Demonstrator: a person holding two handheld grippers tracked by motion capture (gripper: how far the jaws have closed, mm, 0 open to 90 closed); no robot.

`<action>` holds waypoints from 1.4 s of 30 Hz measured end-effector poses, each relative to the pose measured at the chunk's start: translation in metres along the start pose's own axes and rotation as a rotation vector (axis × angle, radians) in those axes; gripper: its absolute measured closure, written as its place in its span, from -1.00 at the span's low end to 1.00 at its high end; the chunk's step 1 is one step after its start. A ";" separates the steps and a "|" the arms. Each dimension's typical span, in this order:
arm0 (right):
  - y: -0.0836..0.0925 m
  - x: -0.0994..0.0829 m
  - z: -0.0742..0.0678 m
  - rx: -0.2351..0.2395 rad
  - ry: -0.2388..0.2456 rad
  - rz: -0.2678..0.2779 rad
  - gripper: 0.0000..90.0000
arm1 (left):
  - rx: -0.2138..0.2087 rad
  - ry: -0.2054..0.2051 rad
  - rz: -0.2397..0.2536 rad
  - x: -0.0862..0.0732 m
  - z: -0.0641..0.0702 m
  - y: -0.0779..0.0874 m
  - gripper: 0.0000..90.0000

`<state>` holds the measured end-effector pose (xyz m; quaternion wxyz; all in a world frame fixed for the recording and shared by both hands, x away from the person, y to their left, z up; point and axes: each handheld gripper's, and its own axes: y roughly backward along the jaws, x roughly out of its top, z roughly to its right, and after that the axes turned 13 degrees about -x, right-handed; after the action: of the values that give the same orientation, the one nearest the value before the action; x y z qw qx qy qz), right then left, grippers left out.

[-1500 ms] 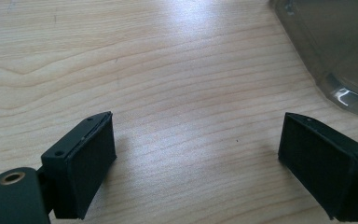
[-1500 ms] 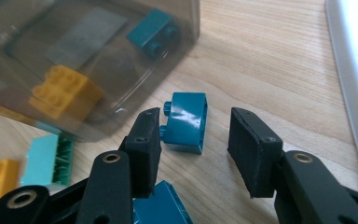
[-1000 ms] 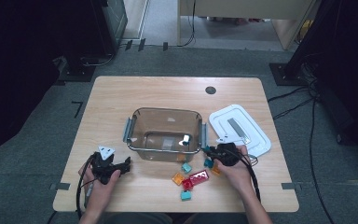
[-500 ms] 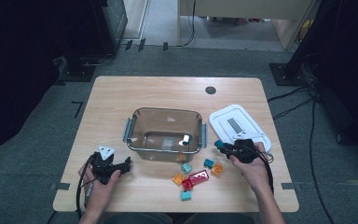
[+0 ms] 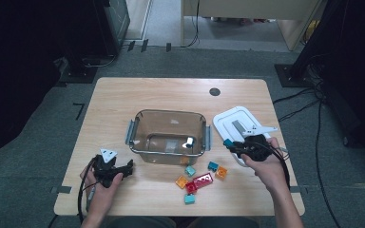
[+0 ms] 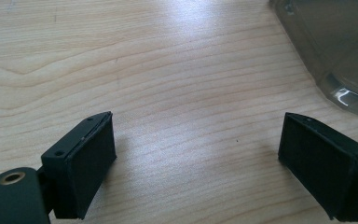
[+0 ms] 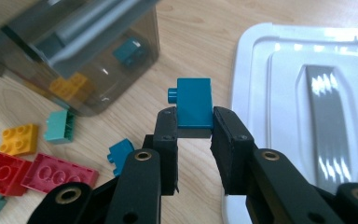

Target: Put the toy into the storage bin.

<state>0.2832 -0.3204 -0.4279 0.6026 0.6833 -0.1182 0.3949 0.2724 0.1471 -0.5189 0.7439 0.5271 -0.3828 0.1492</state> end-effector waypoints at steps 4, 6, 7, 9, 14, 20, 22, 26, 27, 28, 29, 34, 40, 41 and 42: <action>0.010 0.017 -0.002 -0.003 0.030 -0.001 0.63 | 0.000 0.001 0.001 0.000 0.000 0.000 -0.76; 0.016 0.026 -0.004 -0.014 0.041 -0.005 0.63 | 0.000 0.001 0.002 0.000 0.000 0.000 -0.76; 0.019 0.030 -0.004 -0.021 0.053 0.002 0.63 | 0.000 0.002 0.003 0.000 0.000 0.000 -0.76; 0.024 0.037 -0.006 -0.034 0.065 0.005 0.63 | 0.001 0.002 0.003 0.000 0.000 0.000 -0.76; 0.035 0.054 -0.009 -0.031 0.079 0.029 0.63 | 0.001 0.000 0.002 0.000 0.000 0.000 -0.76; 0.041 0.072 -0.023 0.005 0.110 0.058 0.63 | 0.000 0.000 0.001 0.000 0.000 0.000 -0.76; 0.040 0.078 -0.030 0.020 0.120 0.065 0.63 | 0.001 0.000 0.001 0.000 0.000 0.000 -0.76; 0.033 0.087 -0.044 0.040 0.151 0.067 0.63 | 0.000 0.001 0.002 0.000 0.000 0.000 -0.76; 0.031 0.089 -0.048 0.044 0.158 0.067 0.63 | 0.000 0.001 0.002 0.000 0.000 0.000 -0.76; 0.029 0.091 -0.051 0.046 0.163 0.064 0.63 | 0.000 0.000 0.002 0.000 0.000 0.000 -0.76; 0.026 0.093 -0.055 0.052 0.169 0.065 0.63 | 0.000 0.000 0.002 0.000 0.000 0.000 -0.76; 0.014 0.101 -0.071 0.073 0.191 0.053 0.63 | 0.000 0.000 0.002 0.000 0.000 0.000 -0.76; -0.003 0.108 -0.089 0.097 0.223 0.029 0.63 | 0.000 0.002 0.002 0.000 0.000 0.000 -0.76; -0.006 0.109 -0.092 0.100 0.225 0.023 0.63 | 0.000 0.002 0.002 0.000 0.000 0.000 -0.76; -0.009 0.110 -0.094 0.103 0.231 0.021 0.63 | 0.000 0.002 0.003 0.000 0.000 0.000 -0.76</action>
<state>0.3243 -0.1978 -0.3625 0.5721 0.6620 -0.0348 0.4830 0.2725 0.1470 -0.5191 0.7441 0.5263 -0.3828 0.1508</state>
